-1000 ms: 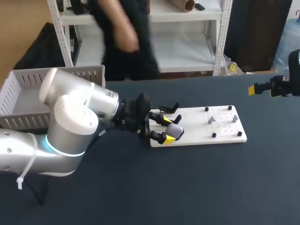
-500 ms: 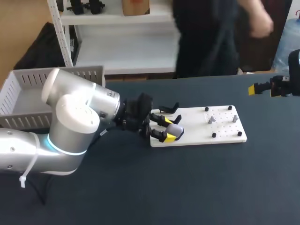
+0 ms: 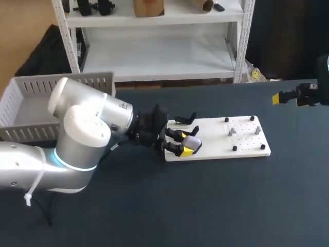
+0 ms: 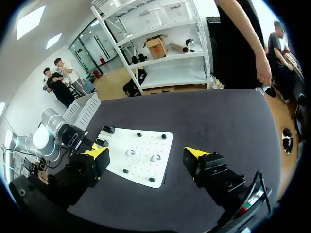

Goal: Pick up each earbud case from the left stands, insert the matching earbuds, close the lid, and place the case in the box.

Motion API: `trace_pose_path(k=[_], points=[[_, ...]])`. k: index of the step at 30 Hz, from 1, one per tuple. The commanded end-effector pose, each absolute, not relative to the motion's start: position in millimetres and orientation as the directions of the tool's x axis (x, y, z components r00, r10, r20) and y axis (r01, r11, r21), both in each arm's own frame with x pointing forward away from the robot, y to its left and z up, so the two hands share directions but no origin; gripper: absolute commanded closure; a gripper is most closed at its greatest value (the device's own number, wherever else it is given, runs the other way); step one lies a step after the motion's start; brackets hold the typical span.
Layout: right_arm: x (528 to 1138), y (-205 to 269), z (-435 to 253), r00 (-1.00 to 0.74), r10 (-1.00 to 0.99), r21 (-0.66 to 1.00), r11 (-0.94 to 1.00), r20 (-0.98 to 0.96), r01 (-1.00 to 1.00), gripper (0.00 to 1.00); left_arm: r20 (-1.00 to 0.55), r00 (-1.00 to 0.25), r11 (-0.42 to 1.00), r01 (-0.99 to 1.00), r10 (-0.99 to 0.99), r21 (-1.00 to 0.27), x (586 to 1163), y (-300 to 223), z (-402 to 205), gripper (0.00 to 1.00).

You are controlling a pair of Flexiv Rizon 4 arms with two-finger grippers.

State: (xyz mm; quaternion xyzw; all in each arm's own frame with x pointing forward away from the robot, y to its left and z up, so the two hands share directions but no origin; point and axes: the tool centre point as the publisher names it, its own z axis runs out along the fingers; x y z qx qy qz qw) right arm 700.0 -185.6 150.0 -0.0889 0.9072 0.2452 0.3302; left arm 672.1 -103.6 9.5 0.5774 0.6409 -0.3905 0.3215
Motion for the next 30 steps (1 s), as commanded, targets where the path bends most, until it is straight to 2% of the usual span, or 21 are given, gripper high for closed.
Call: trace_pose_path(k=[1,20,27,30], points=[[700.2,-186.0,149.9,-0.766,0.0,0.387,0.863,-0.643,-0.325,0.0,-0.868,-0.12,0.027,0.992,0.482,-0.122,670.7,-101.5,13.1,0.53],[700.2,-186.0,149.9,-0.766,0.0,0.387,0.863,-0.643,-0.325,0.0,-0.874,-0.118,0.031,0.993,0.471,-0.117,669.8,-103.9,10.9,0.57],[700.2,-186.0,149.9,-0.766,0.0,0.387,0.863,-0.643,-0.325,0.0,-0.877,-0.115,0.029,0.993,0.466,-0.114,669.7,-103.7,11.6,0.62],[700.2,-186.0,149.9,-0.766,0.0,0.387,0.863,-0.643,-0.325,0.0,-0.878,-0.116,0.027,0.993,0.465,-0.117,669.9,-104.2,11.2,0.69]])
